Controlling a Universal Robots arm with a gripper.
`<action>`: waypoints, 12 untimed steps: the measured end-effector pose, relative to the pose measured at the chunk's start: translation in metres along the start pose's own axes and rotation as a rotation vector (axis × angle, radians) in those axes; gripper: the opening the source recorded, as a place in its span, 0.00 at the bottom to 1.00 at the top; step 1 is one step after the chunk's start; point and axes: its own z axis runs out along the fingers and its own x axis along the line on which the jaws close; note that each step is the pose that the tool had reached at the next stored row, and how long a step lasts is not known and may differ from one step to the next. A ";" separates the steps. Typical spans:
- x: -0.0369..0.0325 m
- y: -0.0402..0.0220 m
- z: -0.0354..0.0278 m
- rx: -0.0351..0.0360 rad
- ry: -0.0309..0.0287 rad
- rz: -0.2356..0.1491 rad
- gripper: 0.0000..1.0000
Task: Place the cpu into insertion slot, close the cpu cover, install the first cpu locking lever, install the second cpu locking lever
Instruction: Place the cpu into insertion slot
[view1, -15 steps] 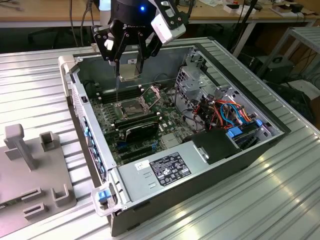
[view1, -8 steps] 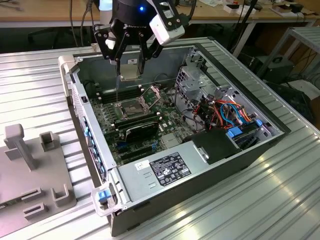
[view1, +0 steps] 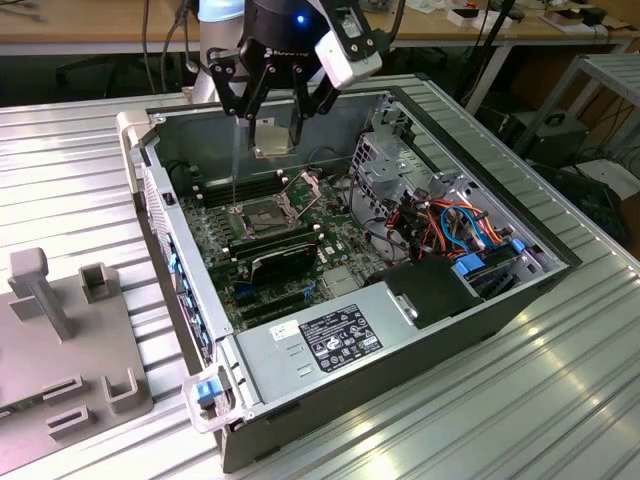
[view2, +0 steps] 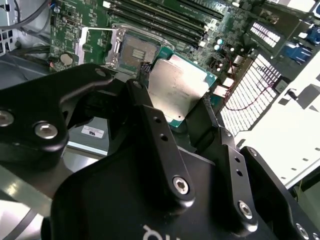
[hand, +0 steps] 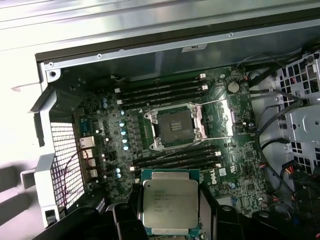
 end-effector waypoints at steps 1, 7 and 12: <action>-0.0007 0.0001 0.0009 0.0001 -0.0003 0.007 0.55; -0.0019 0.0001 0.0089 0.0024 -0.0041 0.094 0.55; -0.0016 0.0018 0.0168 0.0035 -0.0063 0.143 0.55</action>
